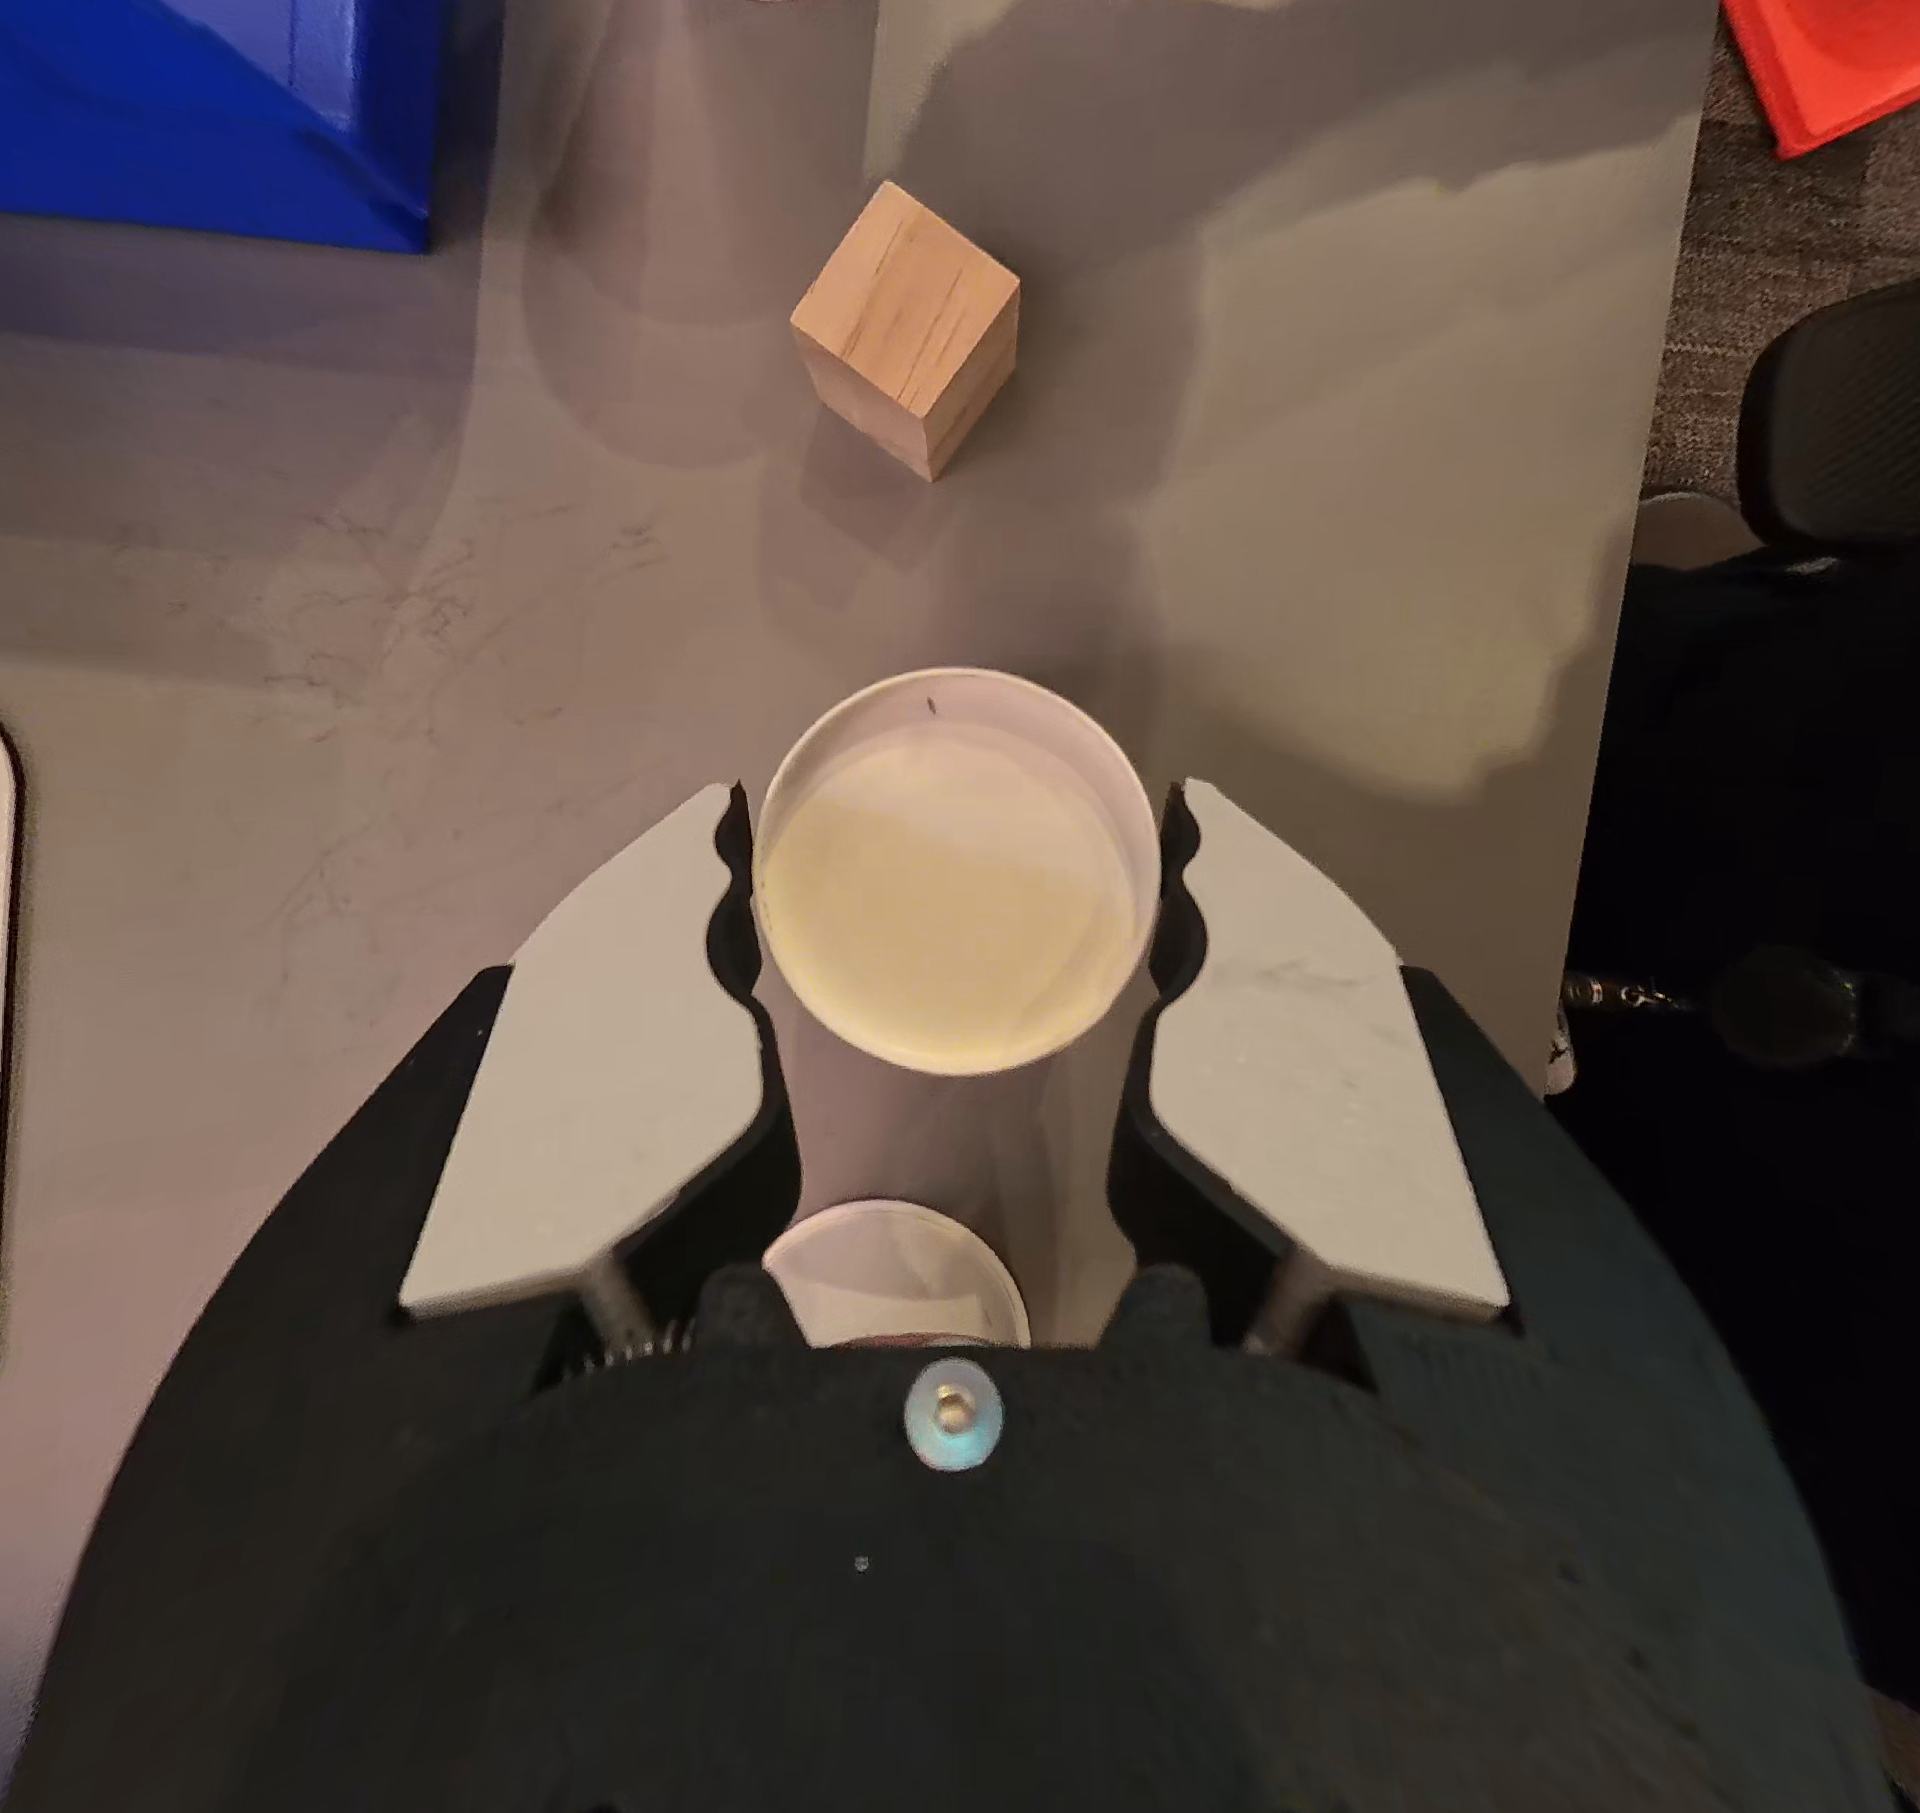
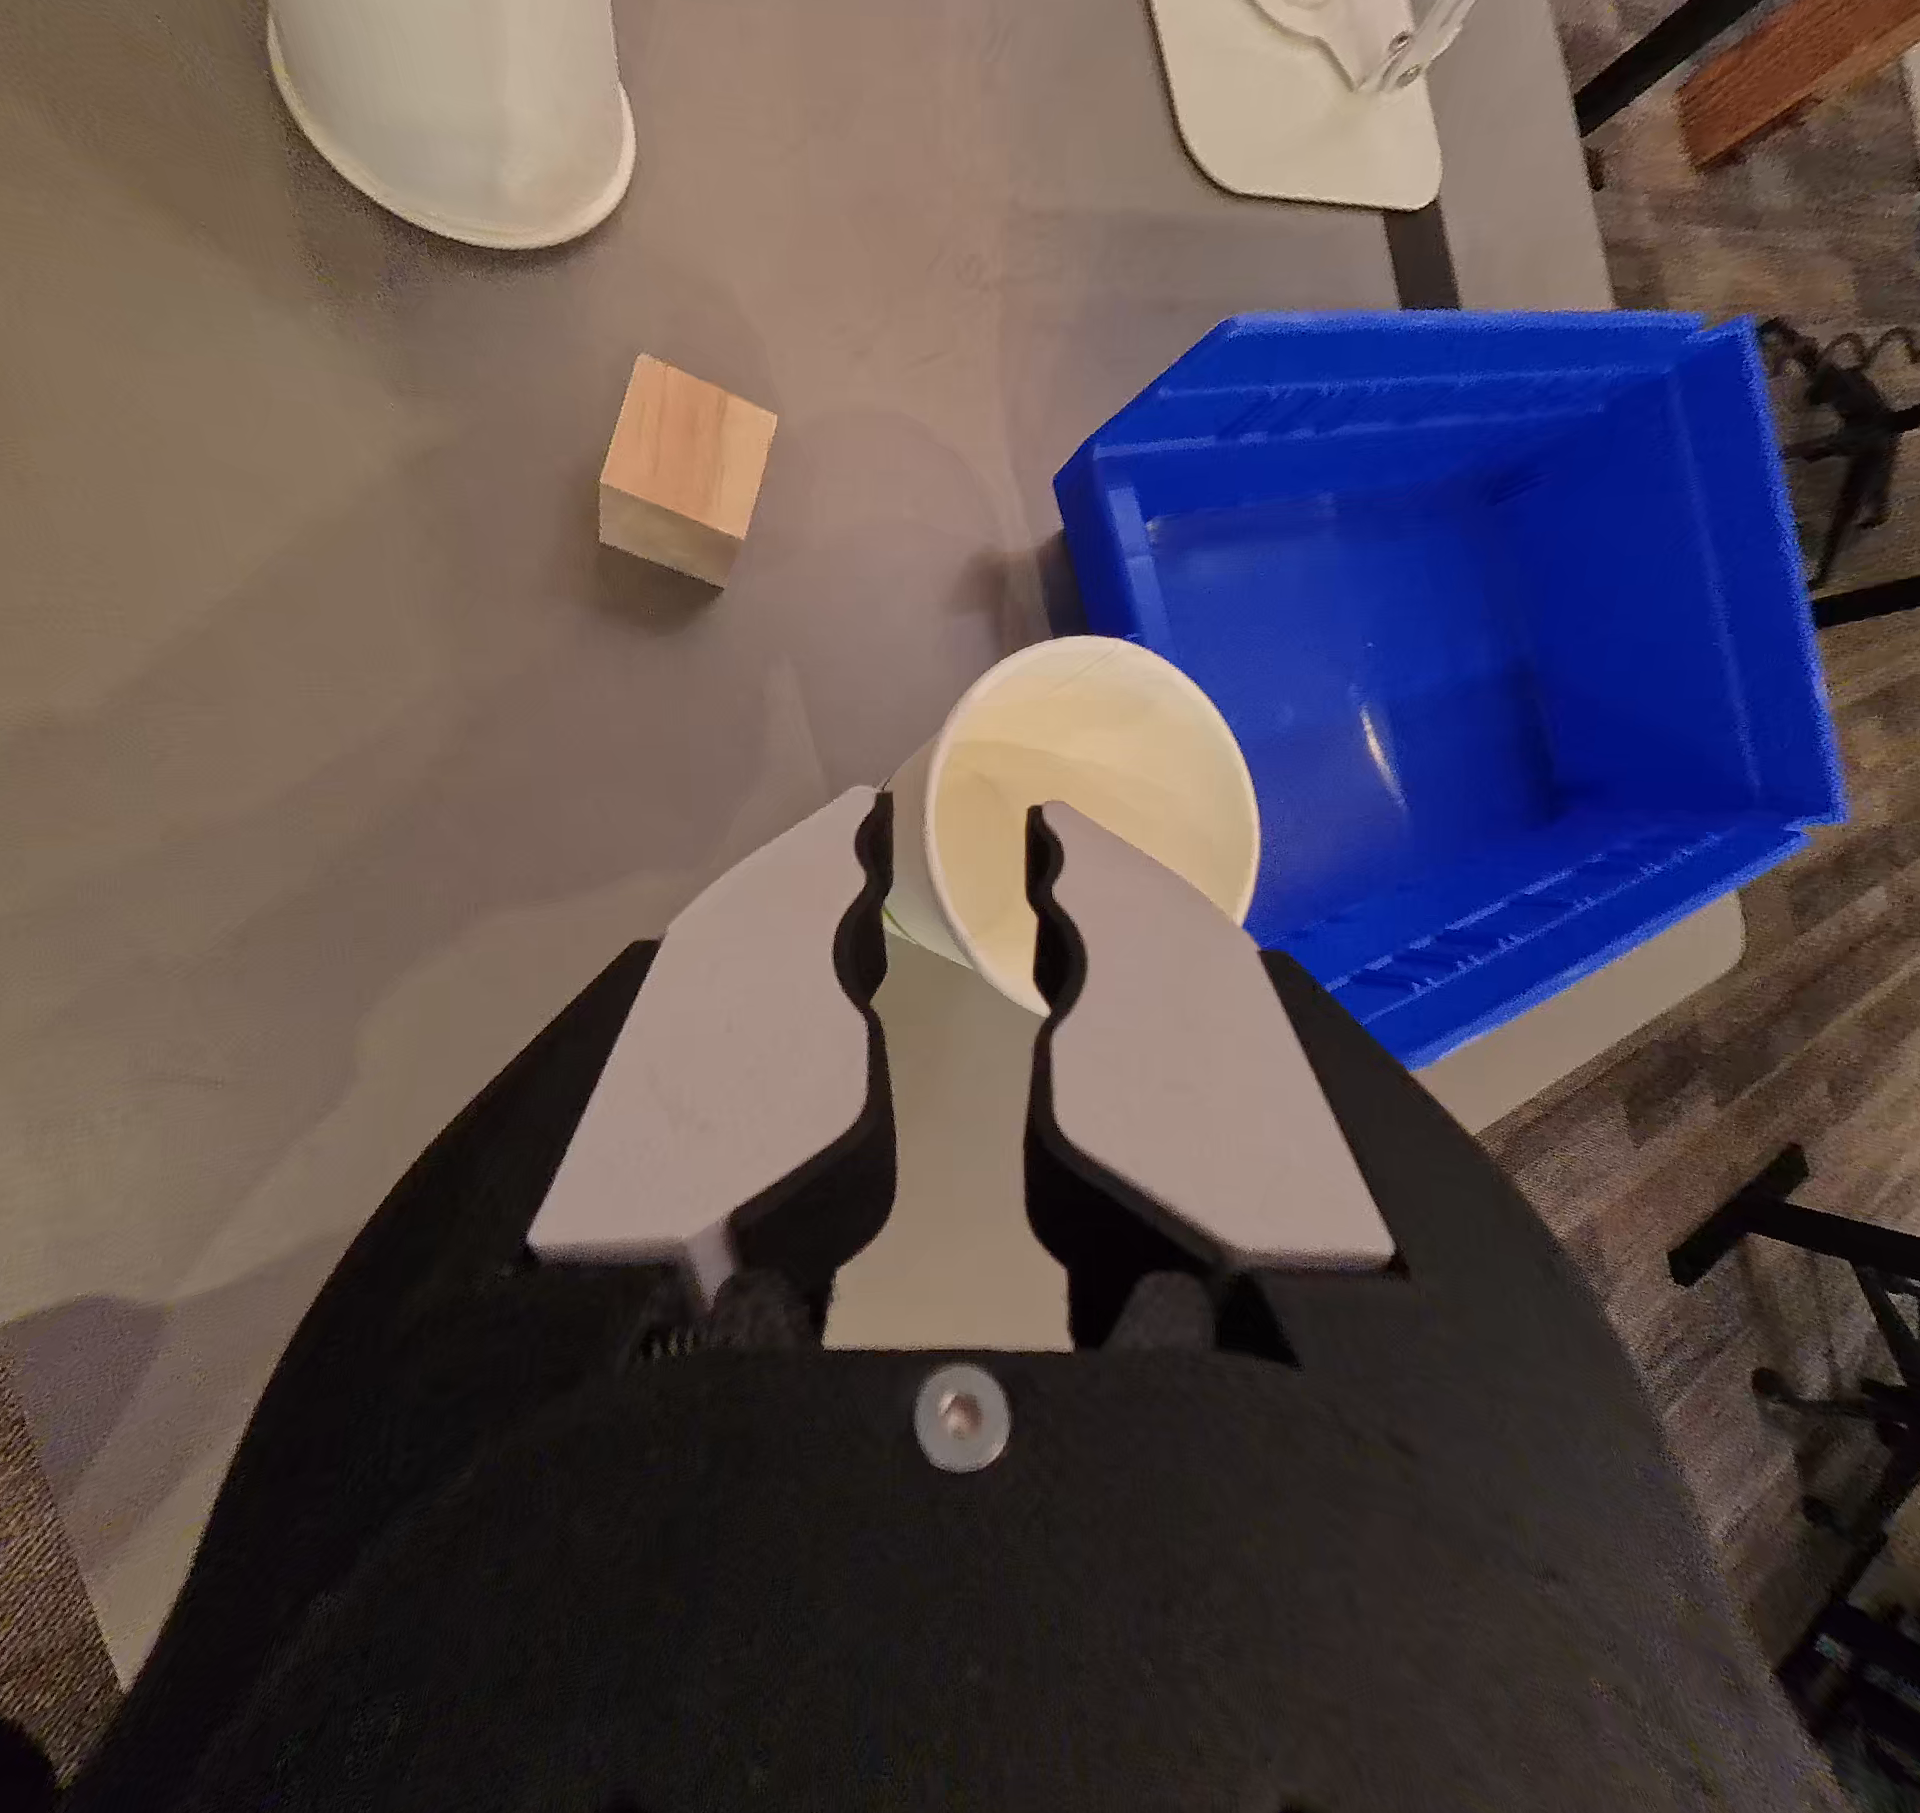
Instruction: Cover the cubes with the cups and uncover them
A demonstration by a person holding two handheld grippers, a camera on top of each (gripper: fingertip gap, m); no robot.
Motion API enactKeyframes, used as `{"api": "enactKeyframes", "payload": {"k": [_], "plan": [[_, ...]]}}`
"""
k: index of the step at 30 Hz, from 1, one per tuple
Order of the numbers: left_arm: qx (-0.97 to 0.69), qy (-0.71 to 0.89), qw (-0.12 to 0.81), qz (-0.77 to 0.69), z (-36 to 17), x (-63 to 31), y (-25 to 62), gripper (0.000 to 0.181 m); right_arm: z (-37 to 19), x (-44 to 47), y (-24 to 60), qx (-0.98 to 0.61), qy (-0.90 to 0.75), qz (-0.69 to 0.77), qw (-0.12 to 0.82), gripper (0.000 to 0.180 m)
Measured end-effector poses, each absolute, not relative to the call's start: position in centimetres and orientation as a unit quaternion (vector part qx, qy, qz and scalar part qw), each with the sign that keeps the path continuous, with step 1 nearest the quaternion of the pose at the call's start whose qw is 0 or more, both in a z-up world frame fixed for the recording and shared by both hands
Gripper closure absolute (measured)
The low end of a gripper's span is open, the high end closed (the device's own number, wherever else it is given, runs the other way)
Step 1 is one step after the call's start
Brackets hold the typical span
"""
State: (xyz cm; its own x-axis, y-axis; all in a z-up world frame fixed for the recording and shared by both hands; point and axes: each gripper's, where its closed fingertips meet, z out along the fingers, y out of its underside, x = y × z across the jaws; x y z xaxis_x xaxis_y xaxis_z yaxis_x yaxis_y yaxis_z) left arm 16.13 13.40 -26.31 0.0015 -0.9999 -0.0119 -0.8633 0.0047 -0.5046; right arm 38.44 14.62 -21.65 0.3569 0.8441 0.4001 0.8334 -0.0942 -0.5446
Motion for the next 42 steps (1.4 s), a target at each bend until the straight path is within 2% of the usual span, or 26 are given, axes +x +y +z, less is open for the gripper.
{"api": "enactKeyframes", "payload": {"k": [1, 5, 9, 15, 19, 23, 32, 36, 38, 42], "plan": [[-0.682, 0.680, 0.195, -0.184, -26.0, 16.1, 13.5, 0.107, -21.3, 38.4, 14.5, -0.738, -0.565, 0.004, 0.370, 0.153], [-0.685, 0.662, 0.223, -0.206, -23.8, 15.5, 13.8, 0.107, -18.9, 37.5, 13.7, -0.716, -0.559, -0.003, 0.418, 0.149], [-0.673, 0.625, 0.281, -0.279, -19.3, 14.6, 13.7, 0.107, -15.8, 35.3, 12.5, -0.681, -0.550, 0.010, 0.484, 0.148], [-0.560, 0.525, 0.438, -0.468, -10.0, 12.3, 12.8, 0.107, -12.1, 29.1, 10.9, -0.636, -0.492, 0.182, 0.566, 0.147], [-0.471, 0.449, 0.512, -0.561, -6.6, 10.4, 12.3, 0.107, -11.0, 24.7, 11.3, -0.614, -0.416, 0.328, 0.585, 0.148], [-0.408, 0.423, 0.555, -0.588, -5.5, 9.4, 11.3, 0.107, -10.4, 20.7, 11.5, -0.574, -0.336, 0.508, 0.547, 0.149], [-0.369, 0.477, 0.573, -0.554, -5.9, 9.7, 8.9, 0.107, -11.1, 14.6, 11.9, -0.536, -0.290, 0.655, 0.448, 0.136], [-0.365, 0.494, 0.569, -0.546, -6.7, 10.3, 8.2, 0.107, -10.5, 13.4, 11.2, -0.504, -0.286, 0.695, 0.425, 0.158], [-0.349, 0.494, 0.566, -0.560, -6.3, 10.2, 7.5, 0.107, -10.6, 13.3, 11.0, -0.493, -0.289, 0.707, 0.417, 0.179], [-0.374, 0.514, 0.553, -0.539, -6.9, 10.4, 7.6, 0.104, -10.8, 13.8, 11.0, -0.509, -0.307, 0.676, 0.436, 0.180]]}}
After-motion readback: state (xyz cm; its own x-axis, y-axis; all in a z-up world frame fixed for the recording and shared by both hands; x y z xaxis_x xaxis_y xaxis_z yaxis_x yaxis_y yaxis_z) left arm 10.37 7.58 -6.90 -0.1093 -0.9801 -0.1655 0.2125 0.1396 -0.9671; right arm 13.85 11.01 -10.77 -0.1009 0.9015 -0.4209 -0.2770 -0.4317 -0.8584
